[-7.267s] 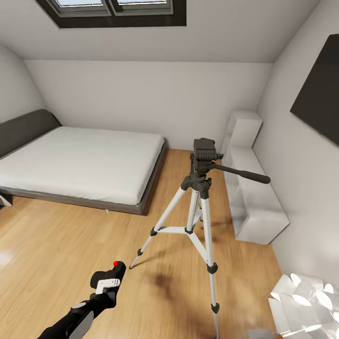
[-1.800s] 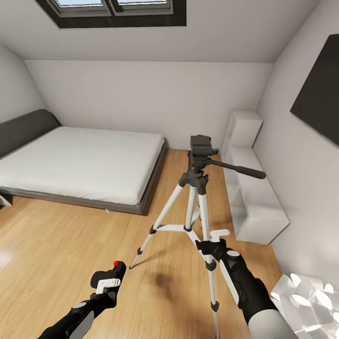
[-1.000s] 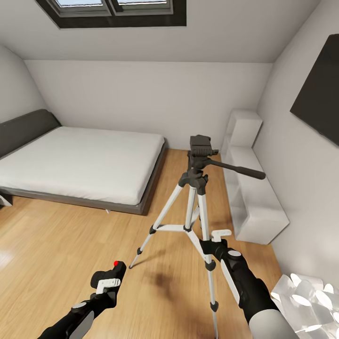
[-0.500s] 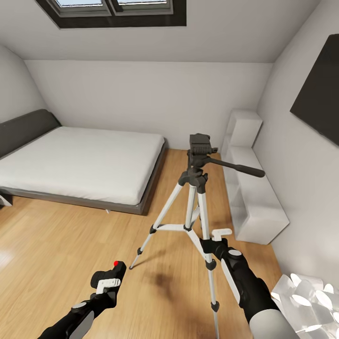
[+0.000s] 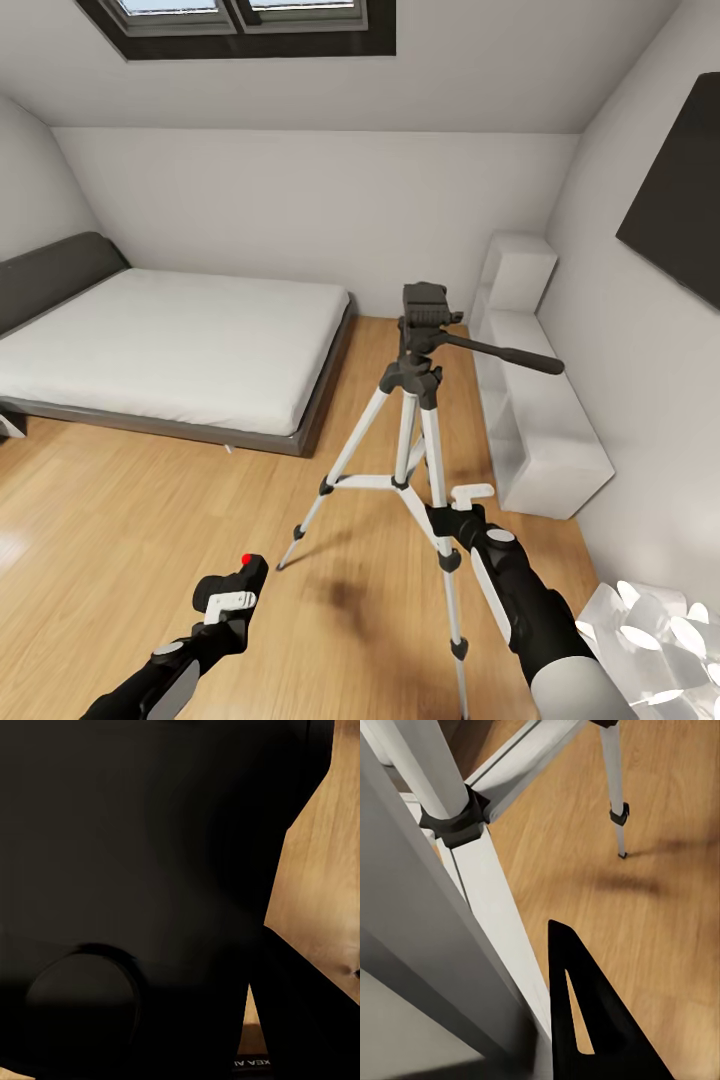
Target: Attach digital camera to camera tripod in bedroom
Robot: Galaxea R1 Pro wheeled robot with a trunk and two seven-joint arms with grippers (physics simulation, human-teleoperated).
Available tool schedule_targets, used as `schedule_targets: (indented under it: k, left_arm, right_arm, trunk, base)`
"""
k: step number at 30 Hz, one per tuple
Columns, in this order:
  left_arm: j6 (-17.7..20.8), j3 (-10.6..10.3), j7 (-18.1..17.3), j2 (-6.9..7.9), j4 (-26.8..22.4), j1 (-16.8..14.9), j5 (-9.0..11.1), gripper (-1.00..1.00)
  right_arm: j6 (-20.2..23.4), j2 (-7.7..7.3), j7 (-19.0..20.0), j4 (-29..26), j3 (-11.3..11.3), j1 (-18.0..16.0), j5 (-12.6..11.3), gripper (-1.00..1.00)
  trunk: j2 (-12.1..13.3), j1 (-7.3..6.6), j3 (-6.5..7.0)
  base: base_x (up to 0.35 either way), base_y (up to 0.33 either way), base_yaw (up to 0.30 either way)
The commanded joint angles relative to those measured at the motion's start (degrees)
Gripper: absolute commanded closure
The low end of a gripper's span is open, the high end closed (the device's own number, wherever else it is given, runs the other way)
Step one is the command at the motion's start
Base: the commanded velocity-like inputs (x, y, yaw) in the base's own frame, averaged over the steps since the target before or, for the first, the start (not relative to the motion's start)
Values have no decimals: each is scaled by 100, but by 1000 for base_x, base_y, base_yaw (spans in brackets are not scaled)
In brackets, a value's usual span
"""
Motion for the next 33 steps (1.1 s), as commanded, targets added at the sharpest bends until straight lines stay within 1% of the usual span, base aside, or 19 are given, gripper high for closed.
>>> schedule_targets:
  k: [1, 6, 10, 11, 14, 15, 19, 20, 22, 24, 25, 28, 29, 32, 33]
  left_arm:
    - [25, -21, -14, 7, -11, -4, 42, 100]
    - [41, -15, -10, 17, -188, -4, 39, 100]
    - [118, 9, 2, 57, -672, -4, 38, 100]
    - [156, 14, 6, 104, -900, -4, 41, 100]
    - [243, 20, 9, 188, -1219, -4, 51, 100]
    - [340, 28, 10, 254, -1423, -4, 60, 100]
    - [645, 81, 19, 418, -1916, -4, 78, 100]
    - [861, 171, 26, 508, -2254, -4, 83, 100]
    - [1123, 324, 31, 595, -2658, -4, 86, 100]
    - [1427, 541, 37, 667, -3111, -4, 87, 100]
    - [1764, 809, 42, 711, -3590, -4, 71, 100]
    - [2303, 1248, 54, 742, -4287, -4, 50, 100]
    - [2659, 1540, 59, 753, -4697, -4, 36, 100]
    - [3088, 1951, 63, 768, -5221, -4, 24, 100]
    - [3274, 2187, 67, 777, -5510, -4, 20, 100]
  right_arm:
    - [28, 2, 29, -16, -7, -4, 34, 100]
    - [16, 2, 35, -29, -1, -1, 34, 100]
    - [13, 6, 37, -32, 1, -3, 34, 100]
    - [11, 8, 37, -33, 1, -3, 36, 100]
    - [11, 9, 33, -33, 2, -1, 37, 100]
    - [12, 10, 31, -33, 2, 0, 39, 100]
    - [12, 10, 30, -34, 2, -1, 41, 100]
    - [12, 11, 29, -34, 2, 1, 42, 100]
    - [12, 11, 27, -32, 2, 1, 46, 100]
    - [12, 14, 25, -29, 2, 1, 48, 100]
    - [12, 18, 23, -28, 2, 1, 49, 100]
    - [12, 23, 21, -28, 5, 2, 51, 100]
    - [12, 25, 21, -27, 6, 1, 51, 100]
    - [12, 27, 20, -27, 4, 3, 51, 100]
    - [12, 27, 20, -29, 5, 4, 52, 100]
  trunk:
    - [-11, 3, -10]
    - [-11, 3, -10]
    - [-11, 3, -10]
    - [-11, 3, -10]
    - [-11, 3, -10]
    - [-11, 3, -10]
    - [-11, 3, -10]
    - [-11, 3, -10]
    - [-11, 3, -10]
    - [-11, 3, -10]
    - [-11, 3, -10]
    - [-11, 3, -10]
    - [-11, 3, -10]
    - [-11, 3, -10]
    - [-11, 3, -10]
  base:
    - [0, 0, 0]
    - [0, 0, 0]
    - [0, 0, 0]
    - [0, 0, 0]
    - [0, 0, 0]
    - [0, 0, 0]
    - [0, 0, 0]
    - [0, 0, 0]
    - [0, 0, 0]
    - [0, 0, 0]
    - [0, 0, 0]
    - [0, 0, 0]
    - [0, 0, 0]
    - [0, 0, 0]
    - [0, 0, 0]
